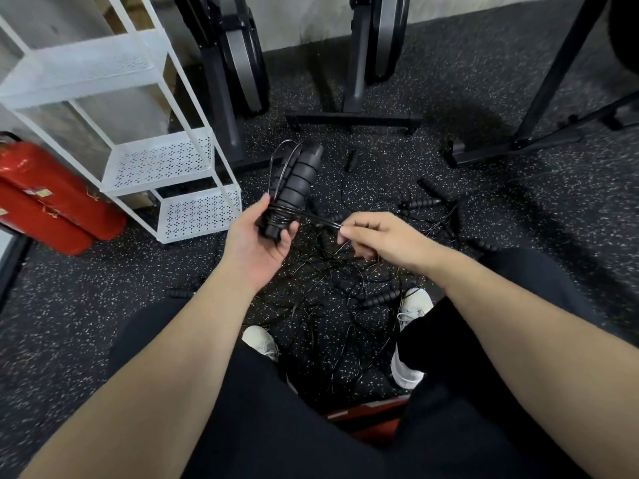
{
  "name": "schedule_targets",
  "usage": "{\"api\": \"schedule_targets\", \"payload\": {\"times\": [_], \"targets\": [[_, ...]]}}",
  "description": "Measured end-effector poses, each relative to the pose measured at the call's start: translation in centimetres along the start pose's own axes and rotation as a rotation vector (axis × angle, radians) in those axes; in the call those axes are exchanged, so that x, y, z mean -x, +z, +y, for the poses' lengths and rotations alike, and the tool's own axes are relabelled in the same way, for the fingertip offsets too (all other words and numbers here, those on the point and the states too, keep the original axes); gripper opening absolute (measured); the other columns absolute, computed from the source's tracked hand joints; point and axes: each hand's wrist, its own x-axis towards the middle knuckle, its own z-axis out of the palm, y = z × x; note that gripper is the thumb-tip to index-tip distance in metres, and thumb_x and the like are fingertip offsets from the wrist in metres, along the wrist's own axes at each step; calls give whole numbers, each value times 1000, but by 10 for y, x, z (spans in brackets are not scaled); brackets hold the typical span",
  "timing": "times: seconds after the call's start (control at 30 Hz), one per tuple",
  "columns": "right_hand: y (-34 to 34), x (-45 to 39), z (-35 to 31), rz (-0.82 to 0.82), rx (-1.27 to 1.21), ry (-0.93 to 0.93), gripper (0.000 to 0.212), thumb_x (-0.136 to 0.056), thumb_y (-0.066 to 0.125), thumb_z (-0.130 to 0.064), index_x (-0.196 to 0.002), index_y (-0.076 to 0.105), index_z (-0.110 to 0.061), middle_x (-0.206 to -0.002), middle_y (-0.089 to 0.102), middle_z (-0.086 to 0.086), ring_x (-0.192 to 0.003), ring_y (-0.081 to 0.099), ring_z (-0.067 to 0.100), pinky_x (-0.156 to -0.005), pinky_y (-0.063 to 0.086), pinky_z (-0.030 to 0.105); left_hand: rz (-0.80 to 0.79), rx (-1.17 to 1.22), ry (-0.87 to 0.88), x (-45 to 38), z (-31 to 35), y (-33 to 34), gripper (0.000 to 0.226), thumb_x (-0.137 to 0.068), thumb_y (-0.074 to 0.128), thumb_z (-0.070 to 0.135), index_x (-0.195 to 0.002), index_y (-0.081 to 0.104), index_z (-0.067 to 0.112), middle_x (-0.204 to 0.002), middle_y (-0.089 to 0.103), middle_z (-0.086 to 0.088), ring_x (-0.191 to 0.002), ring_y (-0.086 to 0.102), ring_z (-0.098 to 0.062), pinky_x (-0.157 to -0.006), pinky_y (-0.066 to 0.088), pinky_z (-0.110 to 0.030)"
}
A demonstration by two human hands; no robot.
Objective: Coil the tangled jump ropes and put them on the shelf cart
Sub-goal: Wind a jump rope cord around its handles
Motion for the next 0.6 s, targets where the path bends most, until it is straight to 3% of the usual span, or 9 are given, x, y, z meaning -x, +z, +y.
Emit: {"api": "schedule_targets", "payload": {"times": [0.1, 0.27, 0.4, 0.47, 0.53, 0.6], "targets": [[-7, -2, 6, -49, -20, 24, 22, -106, 53, -27, -96, 70, -17, -57, 47, -6, -58, 47, 17, -67, 48, 25, -14, 15, -52, 0, 0, -1, 24, -98, 62, 30, -105, 70, 8, -82, 69, -9, -54, 57, -16, -38, 40, -13], [-8, -2, 14, -190, 99, 220, 43, -98, 55, -54, -95, 73, -16, -56, 44, -5, -52, 43, 13, -65, 46, 25, -184, -26, -144, 1, -4, -3, 39, -91, 61, 30, -116, 71, 2, -101, 71, -12, -48, 47, -10, -33, 30, -11], [-22, -1, 17, -297, -7, 191, 40, -90, 56, -57, -110, 75, -28, -63, 46, -10, -63, 45, 12, -74, 48, 26, -294, -53, -194, -3, -1, -10, 55, -94, 55, 31, -142, 57, 3, -130, 59, -7, -45, 48, -9, -31, 33, -11], [-26, -2, 19, -229, -44, 186, 39, -89, 60, -54, -107, 76, -24, -63, 45, -7, -61, 42, 12, -67, 44, 26, -363, -100, -228, 1, 0, -10, 52, -95, 50, 30, -139, 62, 6, -142, 60, -12, -44, 51, -10, -31, 35, -11], [-24, -3, 22, -135, -13, 206, 40, -85, 64, -59, -98, 78, -23, -60, 45, -5, -55, 37, 13, -56, 35, 25, -388, -179, -271, 5, -3, -7, 47, -94, 50, 29, -129, 69, 6, -136, 64, -20, -43, 52, -12, -30, 36, -12], [-16, -4, 23, -94, 67, 197, 43, -83, 67, -62, -93, 79, -22, -60, 55, 2, -53, 38, 13, -52, 32, 23, -364, -283, -317, 6, -8, -5, 45, -85, 60, 29, -120, 66, 2, -109, 66, -20, -41, 53, -15, -28, 37, -15]]}}
